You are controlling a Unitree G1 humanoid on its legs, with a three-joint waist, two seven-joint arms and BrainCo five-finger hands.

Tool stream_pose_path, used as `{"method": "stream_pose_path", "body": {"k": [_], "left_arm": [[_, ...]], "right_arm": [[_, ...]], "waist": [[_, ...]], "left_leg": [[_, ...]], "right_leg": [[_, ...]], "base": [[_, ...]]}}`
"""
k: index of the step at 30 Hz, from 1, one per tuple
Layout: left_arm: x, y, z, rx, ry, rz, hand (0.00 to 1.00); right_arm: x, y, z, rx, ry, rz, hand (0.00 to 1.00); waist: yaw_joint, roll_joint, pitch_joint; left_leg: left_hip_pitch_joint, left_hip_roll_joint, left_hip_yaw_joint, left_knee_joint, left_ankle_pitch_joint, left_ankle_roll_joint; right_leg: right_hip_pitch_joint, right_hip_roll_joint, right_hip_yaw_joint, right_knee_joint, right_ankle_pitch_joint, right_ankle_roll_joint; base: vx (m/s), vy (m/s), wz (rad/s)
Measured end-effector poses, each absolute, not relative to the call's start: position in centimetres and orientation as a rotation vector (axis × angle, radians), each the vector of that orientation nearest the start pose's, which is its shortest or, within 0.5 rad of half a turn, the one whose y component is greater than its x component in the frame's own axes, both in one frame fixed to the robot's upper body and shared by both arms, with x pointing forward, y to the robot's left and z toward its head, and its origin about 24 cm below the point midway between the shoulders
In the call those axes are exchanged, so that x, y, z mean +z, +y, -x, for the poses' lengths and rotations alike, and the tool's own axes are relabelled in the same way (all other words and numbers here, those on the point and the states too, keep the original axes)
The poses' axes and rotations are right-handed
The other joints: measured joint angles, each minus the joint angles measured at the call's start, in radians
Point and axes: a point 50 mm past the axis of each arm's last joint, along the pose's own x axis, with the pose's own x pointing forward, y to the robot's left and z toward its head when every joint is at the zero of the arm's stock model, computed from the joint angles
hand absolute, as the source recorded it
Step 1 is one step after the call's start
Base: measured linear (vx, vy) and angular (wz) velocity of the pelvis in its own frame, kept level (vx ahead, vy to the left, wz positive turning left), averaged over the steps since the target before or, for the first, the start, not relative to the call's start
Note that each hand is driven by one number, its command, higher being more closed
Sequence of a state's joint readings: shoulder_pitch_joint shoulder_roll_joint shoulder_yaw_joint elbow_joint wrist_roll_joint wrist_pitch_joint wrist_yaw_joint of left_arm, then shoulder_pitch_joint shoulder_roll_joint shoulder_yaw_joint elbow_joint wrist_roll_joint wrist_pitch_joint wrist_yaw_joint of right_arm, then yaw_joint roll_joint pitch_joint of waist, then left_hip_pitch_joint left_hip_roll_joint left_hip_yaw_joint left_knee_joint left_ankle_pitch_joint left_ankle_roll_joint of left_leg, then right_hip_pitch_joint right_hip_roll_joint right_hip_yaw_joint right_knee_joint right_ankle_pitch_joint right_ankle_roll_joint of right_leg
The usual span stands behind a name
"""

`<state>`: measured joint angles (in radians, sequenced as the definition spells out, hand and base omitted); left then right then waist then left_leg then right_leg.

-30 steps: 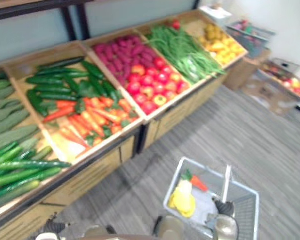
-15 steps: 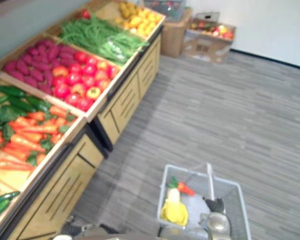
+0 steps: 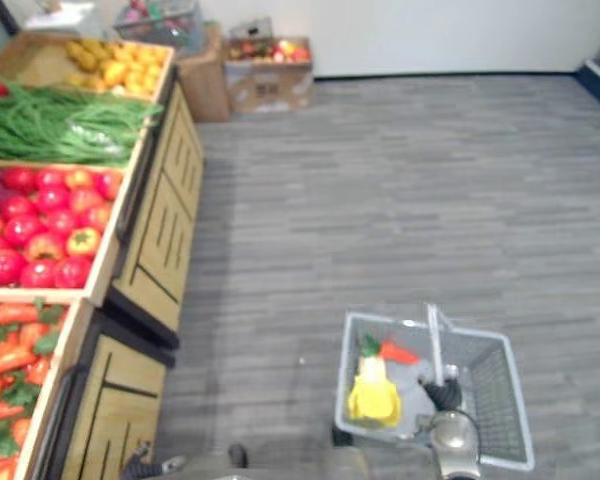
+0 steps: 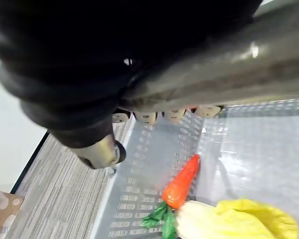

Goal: Pick vegetable in the basket

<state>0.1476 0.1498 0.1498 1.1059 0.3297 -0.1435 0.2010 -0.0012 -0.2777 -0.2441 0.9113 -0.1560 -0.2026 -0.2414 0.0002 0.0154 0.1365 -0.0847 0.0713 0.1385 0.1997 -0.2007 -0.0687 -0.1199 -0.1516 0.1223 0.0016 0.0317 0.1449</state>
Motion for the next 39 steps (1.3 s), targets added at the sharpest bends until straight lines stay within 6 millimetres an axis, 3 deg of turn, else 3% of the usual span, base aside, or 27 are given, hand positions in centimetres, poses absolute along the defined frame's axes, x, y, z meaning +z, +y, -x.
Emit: {"method": "stream_pose_path", "body": {"k": [2,8,9,11,13,16,19,22,23,24,25,27,29,30,33,34,36,37,39], "left_arm": [[-15.6,23.6,-6.9,0.206,1.074,-0.457,0.00],[-15.7,23.6,-6.7,0.205,1.084,-0.459,0.00],[-15.8,23.4,-6.6,0.189,1.092,-0.462,0.00],[-15.9,23.2,-6.6,0.170,1.092,-0.467,0.00],[-15.9,22.9,-7.1,0.127,1.085,-0.488,0.00],[-15.8,23.0,-7.5,0.115,1.074,-0.516,0.00],[-15.7,23.0,-7.7,0.106,1.065,-0.528,0.00],[-15.7,23.0,-7.8,0.108,1.065,-0.526,0.00],[-15.7,23.4,-7.6,0.118,1.069,-0.531,0.00],[-15.7,23.3,-7.5,0.118,1.072,-0.528,0.00],[-15.8,22.7,-7.5,0.113,1.070,-0.511,0.00],[-15.9,22.2,-7.6,0.113,1.068,-0.501,0.00],[-15.9,22.0,-7.6,0.117,1.066,-0.499,0.00],[-15.9,21.9,-7.8,0.137,1.059,-0.485,0.00],[-15.8,21.7,-8.2,0.142,1.043,-0.481,0.00],[-15.8,21.6,-8.5,0.143,1.032,-0.479,0.00],[-15.7,21.4,-8.8,0.143,1.022,-0.471,0.00],[-15.7,21.4,-8.8,0.146,1.022,-0.467,0.00],[-15.7,21.4,-8.7,0.144,1.026,-0.466,0.00]], "right_arm": [[-9.8,-29.5,-15.6,-0.487,0.678,0.393,1.00],[-9.9,-29.5,-15.3,-0.485,0.687,0.392,1.00],[-9.9,-29.6,-15.3,-0.486,0.686,0.392,1.00],[-9.9,-29.5,-15.4,-0.483,0.685,0.390,1.00],[-10.1,-29.0,-15.3,-0.478,0.689,0.372,1.00],[-10.9,-28.3,-14.0,-0.470,0.728,0.357,1.00],[-10.9,-28.0,-14.4,-0.459,0.720,0.357,1.00],[-11.0,-28.0,-14.4,-0.460,0.722,0.356,1.00],[-11.2,-27.8,-14.1,-0.457,0.736,0.356,1.00],[-11.3,-27.9,-13.8,-0.457,0.747,0.362,1.00],[-11.5,-28.2,-13.4,-0.458,0.766,0.374,1.00],[-11.6,-27.7,-13.7,-0.429,0.771,0.387,1.00],[-11.7,-27.4,-13.9,-0.405,0.768,0.396,1.00],[-11.8,-27.4,-13.5,-0.402,0.777,0.400,1.00],[-12.0,-27.1,-13.1,-0.379,0.788,0.412,1.00],[-12.0,-27.1,-13.0,-0.377,0.786,0.414,1.00],[-12.1,-27.2,-12.9,-0.379,0.791,0.416,1.00],[-12.1,-27.2,-12.8,-0.379,0.792,0.416,1.00],[-12.0,-27.2,-12.9,-0.381,0.790,0.416,1.00]], "waist": [[0.003,0.010,0.003],[0.004,0.004,0.006],[0.003,-0.007,0.012],[0.003,0.003,0.009],[0.001,-0.009,0.034],[-0.009,-0.022,0.044],[-0.014,-0.028,0.041],[-0.014,-0.037,0.037],[-0.014,-0.045,0.033],[-0.016,-0.043,0.033],[-0.021,0.002,0.019],[-0.018,0.033,0.012],[-0.020,0.038,0.012],[-0.019,0.034,0.014],[-0.014,0.020,0.022],[-0.011,0.023,0.021],[-0.009,0.022,0.021],[-0.001,0.021,0.022],[0.004,0.021,0.022]], "left_leg": [[0.001,-0.015,0.024,-0.003,-0.006,0.012],[0.032,-0.007,0.074,0.015,-0.042,0.014],[0.043,-0.003,0.076,0.016,-0.049,0.017],[0.058,0.002,0.078,0.017,-0.058,0.021],[0.101,0.017,0.090,0.032,-0.080,0.033],[0.147,0.005,0.072,0.035,-0.093,0.053],[0.147,0.006,0.069,0.032,-0.092,0.052],[0.157,0.015,0.066,0.033,-0.101,0.015],[0.169,0.018,0.055,0.033,-0.113,-0.009],[0.179,0.032,0.045,0.035,-0.122,-0.025],[0.178,0.085,0.038,0.038,-0.118,-0.046],[0.156,0.138,0.029,0.088,-0.091,-0.086],[0.099,0.169,-0.027,0.228,-0.036,-0.088],[0.058,0.175,-0.073,0.340,0.045,-0.090],[-0.016,0.187,-0.099,0.492,0.195,-0.074],[-0.044,0.182,-0.104,0.553,0.191,-0.061],[-0.082,0.131,-0.128,0.564,0.094,-0.063],[-0.099,0.097,-0.123,0.522,0.051,-0.064],[-0.107,0.058,-0.098,0.383,0.030,-0.059]], "right_leg": [[-0.015,-0.012,0.028,-0.011,0.009,0.013],[-0.018,0.008,0.065,-0.003,0.013,0.015],[-0.030,0.018,0.065,0.032,0.007,0.005],[-0.058,0.034,0.057,0.105,-0.006,-0.015],[-0.151,0.060,0.030,0.394,-0.030,-0.050],[-0.188,0.018,-0.018,0.533,-0.041,-0.050],[-0.191,-0.020,-0.077,0.412,-0.050,-0.064],[-0.175,-0.055,-0.128,0.257,-0.035,-0.056],[-0.153,-0.064,-0.153,0.234,-0.024,-0.039],[-0.144,-0.059,-0.161,0.233,-0.005,0.010],[-0.135,-0.016,-0.200,0.243,-0.020,-0.013],[-0.132,0.035,-0.217,0.247,-0.056,-0.048],[-0.111,0.065,-0.229,0.259,-0.086,-0.078],[-0.078,0.073,-0.238,0.275,-0.113,-0.097],[-0.023,0.080,-0.245,0.260,-0.136,-0.120],[0.008,0.082,-0.246,0.239,-0.142,-0.129],[0.042,0.077,-0.245,0.214,-0.149,-0.141],[0.057,0.075,-0.244,0.202,-0.151,-0.145],[0.065,0.074,-0.240,0.192,-0.152,-0.146]], "base": [[0.03,0.086,-0.29],[0.06,0.017,-0.34],[0.04,-0.007,-0.40],[0.02,0.001,-0.33],[-0.07,0.010,-0.15],[-0.01,0.033,0.23],[0.06,0.024,0.08],[0.20,-0.129,0.09],[0.28,-0.269,0.26],[0.26,-0.293,0.28],[0.27,-0.289,0.11],[0.26,-0.296,-0.04],[0.26,-0.349,-0.01],[0.24,-0.307,0.06],[0.17,-0.221,0.04],[0.19,-0.235,0.06],[0.14,-0.148,0.02],[0.10,-0.076,-0.07],[0.10,-0.028,-0.11]]}}
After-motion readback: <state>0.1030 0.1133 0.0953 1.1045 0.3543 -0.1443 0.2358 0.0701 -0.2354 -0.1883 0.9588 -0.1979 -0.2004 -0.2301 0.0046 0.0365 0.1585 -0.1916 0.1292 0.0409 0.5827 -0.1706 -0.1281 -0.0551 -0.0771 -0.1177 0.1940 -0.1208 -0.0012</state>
